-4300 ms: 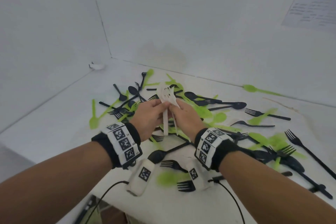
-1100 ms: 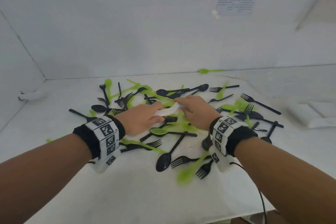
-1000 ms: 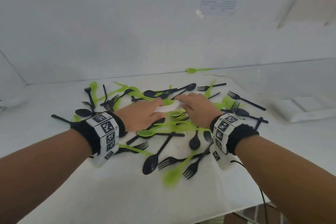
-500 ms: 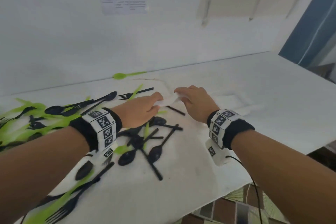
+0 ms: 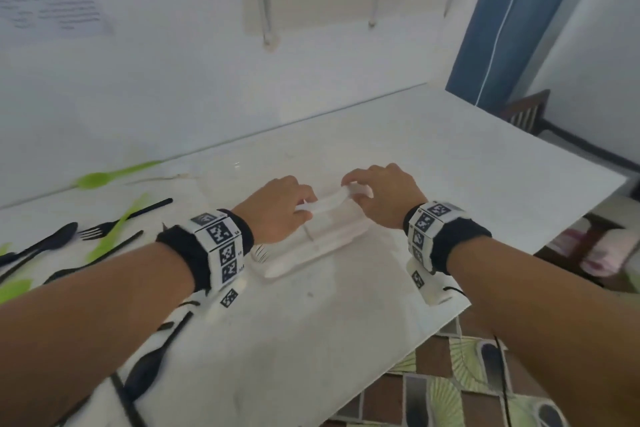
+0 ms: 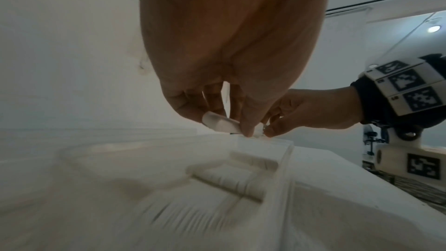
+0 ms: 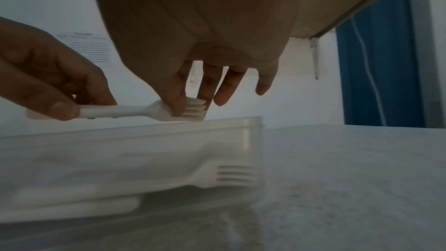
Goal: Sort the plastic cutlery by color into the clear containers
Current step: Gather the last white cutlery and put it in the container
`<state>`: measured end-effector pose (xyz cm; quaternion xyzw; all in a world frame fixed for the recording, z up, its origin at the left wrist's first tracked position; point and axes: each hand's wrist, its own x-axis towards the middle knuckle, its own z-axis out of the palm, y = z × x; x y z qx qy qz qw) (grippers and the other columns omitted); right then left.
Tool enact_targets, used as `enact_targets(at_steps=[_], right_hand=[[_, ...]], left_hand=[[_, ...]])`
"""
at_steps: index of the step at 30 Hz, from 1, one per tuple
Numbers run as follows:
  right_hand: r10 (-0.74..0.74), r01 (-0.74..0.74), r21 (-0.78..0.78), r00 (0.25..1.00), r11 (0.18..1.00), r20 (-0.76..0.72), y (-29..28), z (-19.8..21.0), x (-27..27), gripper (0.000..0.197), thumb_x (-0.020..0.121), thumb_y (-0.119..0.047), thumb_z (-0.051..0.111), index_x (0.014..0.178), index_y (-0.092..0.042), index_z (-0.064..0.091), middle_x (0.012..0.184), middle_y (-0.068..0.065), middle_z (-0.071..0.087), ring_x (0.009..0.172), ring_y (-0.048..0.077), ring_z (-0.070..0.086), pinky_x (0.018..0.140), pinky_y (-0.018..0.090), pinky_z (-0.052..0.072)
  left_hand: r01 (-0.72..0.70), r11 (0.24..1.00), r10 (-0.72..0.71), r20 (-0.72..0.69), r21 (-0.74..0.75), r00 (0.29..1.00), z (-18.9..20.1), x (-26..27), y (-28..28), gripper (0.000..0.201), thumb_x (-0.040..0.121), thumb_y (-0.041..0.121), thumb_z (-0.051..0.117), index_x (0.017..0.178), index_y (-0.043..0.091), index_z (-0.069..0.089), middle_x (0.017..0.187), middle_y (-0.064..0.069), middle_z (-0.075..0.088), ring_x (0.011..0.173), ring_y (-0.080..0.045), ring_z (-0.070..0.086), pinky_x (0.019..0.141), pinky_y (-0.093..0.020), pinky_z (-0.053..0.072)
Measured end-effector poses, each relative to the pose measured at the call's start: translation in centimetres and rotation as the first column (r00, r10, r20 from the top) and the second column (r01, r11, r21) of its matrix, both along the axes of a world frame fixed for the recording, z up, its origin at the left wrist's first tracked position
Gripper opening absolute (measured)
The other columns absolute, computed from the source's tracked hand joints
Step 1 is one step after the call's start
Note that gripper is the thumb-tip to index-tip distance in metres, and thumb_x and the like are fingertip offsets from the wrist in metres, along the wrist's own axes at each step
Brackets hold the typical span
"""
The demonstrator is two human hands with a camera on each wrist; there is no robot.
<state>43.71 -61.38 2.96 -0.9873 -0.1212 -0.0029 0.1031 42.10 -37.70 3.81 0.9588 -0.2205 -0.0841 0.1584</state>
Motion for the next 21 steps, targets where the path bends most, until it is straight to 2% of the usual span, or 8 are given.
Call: enact_targets(at_steps=[5, 8, 12, 15, 17, 21], right_hand=[[-0.038, 0.04, 0.02, 0.993, 0.999, -0.113, -3.6, -0.3, 0.6, 0.027, 0.101, -0.049, 0.047, 0.125, -0.048, 0.06, 0.121, -0.015, 0.065, 0.117, 0.021, 0.048, 0.103, 0.042, 0.042], [-0.039, 0.038, -0.005, 0.993, 0.999, -0.11, -4.9, -0.7, 1.2, 0.023, 0.103, -0.043, 0.048, 0.115, -0.044, 0.067, 0.119, -0.013, 0.065, 0.115, 0.022, 0.049, 0.1, 0.042, 0.043], [0.02, -0.019, 0.019, 0.995, 1.0, -0.098, -5.6, -0.9, 2.0, 0.026, 0.102, -0.037, 0.048, 0.117, -0.048, 0.065, 0.114, -0.016, 0.063, 0.114, 0.018, 0.048, 0.1, 0.039, 0.039], [0.076, -0.077, 0.002, 0.991, 0.997, -0.112, -5.8, -0.5, 2.9, 0.028, 0.096, -0.043, 0.053, 0.121, -0.052, 0.063, 0.121, -0.016, 0.058, 0.115, 0.018, 0.045, 0.102, 0.041, 0.033], [0.141, -0.146, -0.029, 0.982, 0.989, -0.128, -6.3, -0.6, 3.6, 0.026, 0.095, -0.049, 0.055, 0.118, -0.052, 0.065, 0.125, -0.019, 0.057, 0.116, 0.018, 0.044, 0.104, 0.043, 0.029], [0.198, -0.201, 0.012, 0.954, 0.98, -0.224, -6.6, -0.4, 4.6, 0.021, 0.095, -0.053, 0.055, 0.11, -0.05, 0.068, 0.112, -0.029, 0.065, 0.113, 0.008, 0.055, 0.106, 0.041, 0.024]], left_hand=[[0.068, 0.998, -0.068, -0.055, 0.013, 0.996, -0.3, 2.3, -3.0, 0.026, 0.098, 0.032, 0.065, 0.122, 0.024, 0.067, 0.11, 0.002, 0.058, 0.1, -0.017, 0.055, 0.094, -0.033, 0.044], [0.097, 0.995, -0.095, -0.079, 0.027, 0.992, -0.7, 3.0, -4.1, 0.02, 0.095, 0.029, 0.069, 0.114, 0.023, 0.068, 0.102, 0.007, 0.059, 0.096, -0.014, 0.055, 0.091, -0.033, 0.046], [0.078, 0.997, -0.074, -0.172, 0.02, 0.982, -1.1, 3.7, -5.1, 0.016, 0.095, 0.03, 0.069, 0.111, 0.026, 0.067, 0.1, 0.012, 0.062, 0.092, -0.012, 0.058, 0.082, -0.028, 0.045], [0.047, 0.998, -0.04, -0.199, 0.032, 0.979, -1.1, 4.3, -5.5, 0.017, 0.093, 0.03, 0.072, 0.11, 0.026, 0.067, 0.099, 0.01, 0.063, 0.089, -0.01, 0.059, 0.085, -0.029, 0.047], [0.023, 0.999, -0.018, -0.224, 0.022, 0.974, -1.1, 4.3, -5.7, 0.015, 0.089, 0.03, 0.076, 0.102, 0.028, 0.068, 0.098, 0.01, 0.066, 0.088, -0.008, 0.061, 0.087, -0.029, 0.049], [0.038, 0.998, -0.024, -0.254, 0.048, 0.967, -1.2, 4.1, -6.3, 0.007, 0.085, 0.03, 0.079, 0.089, 0.026, 0.074, 0.093, 0.007, 0.074, 0.088, -0.01, 0.067, 0.086, -0.026, 0.051]])
